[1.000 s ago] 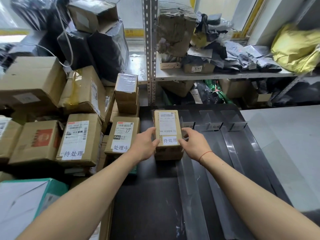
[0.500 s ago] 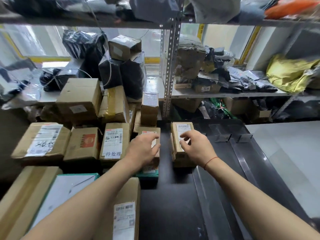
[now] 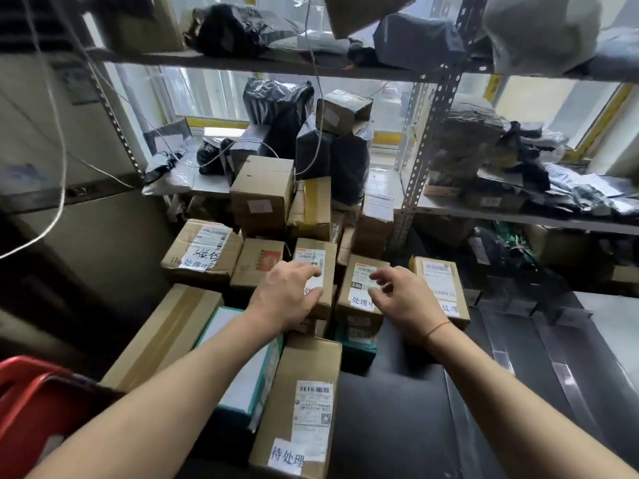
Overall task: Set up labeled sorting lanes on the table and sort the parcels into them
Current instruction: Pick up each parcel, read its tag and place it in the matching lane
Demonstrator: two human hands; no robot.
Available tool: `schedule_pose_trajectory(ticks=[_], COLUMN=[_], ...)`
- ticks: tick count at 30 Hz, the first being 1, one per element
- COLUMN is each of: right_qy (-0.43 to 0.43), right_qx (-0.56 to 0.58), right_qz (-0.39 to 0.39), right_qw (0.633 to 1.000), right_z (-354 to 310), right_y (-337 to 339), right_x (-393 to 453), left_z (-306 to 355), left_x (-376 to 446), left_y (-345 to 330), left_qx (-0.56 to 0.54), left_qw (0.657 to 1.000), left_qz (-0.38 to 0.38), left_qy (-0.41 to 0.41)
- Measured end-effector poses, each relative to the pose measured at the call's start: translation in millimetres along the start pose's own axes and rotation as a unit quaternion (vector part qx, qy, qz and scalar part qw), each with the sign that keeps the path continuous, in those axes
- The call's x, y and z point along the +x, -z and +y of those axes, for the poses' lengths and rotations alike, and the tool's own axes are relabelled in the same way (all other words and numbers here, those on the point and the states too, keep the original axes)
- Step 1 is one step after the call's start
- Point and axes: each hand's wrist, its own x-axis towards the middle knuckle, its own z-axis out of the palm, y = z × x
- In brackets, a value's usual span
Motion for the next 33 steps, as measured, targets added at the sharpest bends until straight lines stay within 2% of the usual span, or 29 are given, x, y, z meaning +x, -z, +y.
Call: schedule_pose_trajectory(ticks=[7, 14, 22, 27, 33], right_qy=[0.052, 0.063, -0.008, -0.028, -0.044], right_qx=[0.039, 0.013, 0.015, 0.058, 0.087], right_qz=[-0.024, -0.033, -0.04, 0.006, -0.019], right_qw=[0.998, 0.997, 0.999, 0.998, 0.995], right_z=[-35.5, -94.9, -156.8, -174.3, -166.9], right_y=[-19.9, -31.6, -69.2, -96.6, -117.4], right_x=[13.2, 70.5, 172.7, 220.0, 250.7], left_z=[-29.5, -92.9, -170.3, -204.5, -231.9], left_x=[-14.1, 40.9, 139.4, 181.0, 201.0], left_y=[35.4, 67.5, 80.6, 60.4, 47.3], left_qx=[0.056, 0.06, -0.024, -0.059, -0.139], left_qw=[0.997, 0.997, 0.995, 0.994, 0.983], left_qz=[0.008, 0.007, 0.051, 0.035, 0.002], left_qy=[0.048, 0.056, 0.078, 0.081, 0.12])
